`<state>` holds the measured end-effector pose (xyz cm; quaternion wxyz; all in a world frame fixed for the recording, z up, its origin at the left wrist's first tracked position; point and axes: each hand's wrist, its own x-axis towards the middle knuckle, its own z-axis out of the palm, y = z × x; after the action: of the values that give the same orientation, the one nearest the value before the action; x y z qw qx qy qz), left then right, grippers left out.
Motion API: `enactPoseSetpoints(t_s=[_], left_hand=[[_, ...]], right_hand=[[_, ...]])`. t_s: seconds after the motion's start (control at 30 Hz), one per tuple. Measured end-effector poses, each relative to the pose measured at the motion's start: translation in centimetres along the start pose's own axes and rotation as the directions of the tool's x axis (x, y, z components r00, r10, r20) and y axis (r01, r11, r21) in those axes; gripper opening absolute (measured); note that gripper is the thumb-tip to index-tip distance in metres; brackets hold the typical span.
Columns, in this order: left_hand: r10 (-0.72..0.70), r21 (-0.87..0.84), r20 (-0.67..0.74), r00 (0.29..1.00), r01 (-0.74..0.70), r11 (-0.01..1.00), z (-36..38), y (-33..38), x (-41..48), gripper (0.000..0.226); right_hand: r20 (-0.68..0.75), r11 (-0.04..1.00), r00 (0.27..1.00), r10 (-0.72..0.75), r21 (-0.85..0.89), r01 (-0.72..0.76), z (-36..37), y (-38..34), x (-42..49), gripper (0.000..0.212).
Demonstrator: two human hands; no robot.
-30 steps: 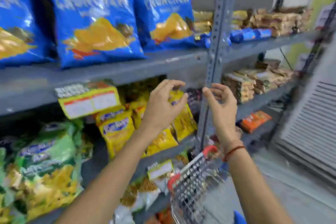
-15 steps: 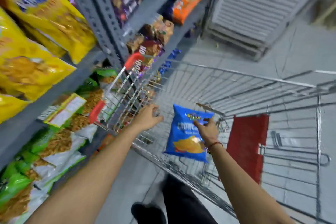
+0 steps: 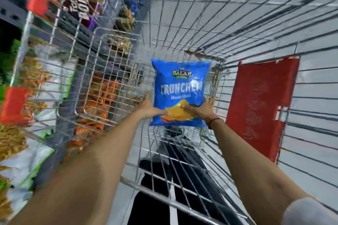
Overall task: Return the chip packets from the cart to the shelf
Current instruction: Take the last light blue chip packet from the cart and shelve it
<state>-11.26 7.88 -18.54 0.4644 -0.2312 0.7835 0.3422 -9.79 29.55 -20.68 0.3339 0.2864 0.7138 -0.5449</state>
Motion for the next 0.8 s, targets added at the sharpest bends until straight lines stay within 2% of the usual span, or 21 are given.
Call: enactPoseSetpoints(t_s=[0.07,0.13,0.17,0.27,0.33,0.37,0.43,0.5,0.63,0.67,0.73,0.8], left_hand=[[-0.025,-0.134,0.093,0.995,0.037,0.99,1.3,-0.7,1.2,0.134],[-0.005,-0.225,0.108,0.994,0.029,0.974,2.4,-2.2,3.0,0.147],[0.006,-0.262,0.096,0.995,0.02,0.965,2.5,-1.8,2.4,0.141],[-0.01,-0.334,0.127,0.992,0.052,0.941,1.7,-0.3,0.1,0.094],[-0.049,-0.325,0.182,0.982,0.107,0.939,0.6,0.0,-1.3,0.101],[-0.018,-0.321,0.182,0.983,0.077,0.944,0.1,0.3,-2.0,0.1],[0.054,-0.35,0.176,0.983,0.011,0.937,-1.4,0.9,-3.5,0.074],[0.114,-0.349,0.148,0.982,-0.056,0.935,-3.4,1.9,-5.8,0.067],[0.242,-0.337,0.014,0.97,-0.224,0.915,-7.8,3.1,-11.8,0.108],[0.271,-0.345,-0.044,0.962,-0.269,0.899,-8.8,3.3,-13.4,0.108],[0.332,-0.38,-0.168,0.928,-0.372,0.847,-10.7,3.5,-17.1,0.1],[0.376,-0.414,-0.303,0.876,-0.476,0.776,-12.8,3.3,-20.5,0.119]], right_hand=[[0.006,1.0,1.0,-0.003,-0.007,0.003,0.0,0.0,0.6,0.055],[0.034,1.0,0.999,-0.009,-0.023,0.009,0.0,-0.2,0.7,0.053],[0.051,0.999,0.999,-0.011,-0.037,0.012,0.0,-0.5,0.5,0.054],[0.073,1.0,0.997,-0.022,0.001,0.022,0.3,-1.5,0.0,0.065],[0.094,0.999,0.994,-0.049,0.003,0.049,0.4,-2.5,-1.0,0.07],[0.097,0.997,0.993,-0.071,-0.002,0.071,0.4,-3.3,-1.7,0.072],[0.097,0.993,0.988,-0.118,0.014,0.118,0.4,-5.0,-3.0,0.073],[0.112,0.986,0.98,-0.164,0.032,0.162,0.4,-7.1,-4.4,0.069],[0.1,0.948,0.943,-0.318,0.063,0.313,0.9,-12.1,-8.4,0.078],[0.089,0.934,0.931,-0.353,0.085,0.346,1.1,-13.5,-9.6,0.071],[0.077,0.897,0.897,-0.436,0.115,0.426,1.6,-16.5,-12.3,0.044],[0.057,0.85,0.852,-0.52,0.131,0.51,2.3,-19.4,-15.2,0.035]])
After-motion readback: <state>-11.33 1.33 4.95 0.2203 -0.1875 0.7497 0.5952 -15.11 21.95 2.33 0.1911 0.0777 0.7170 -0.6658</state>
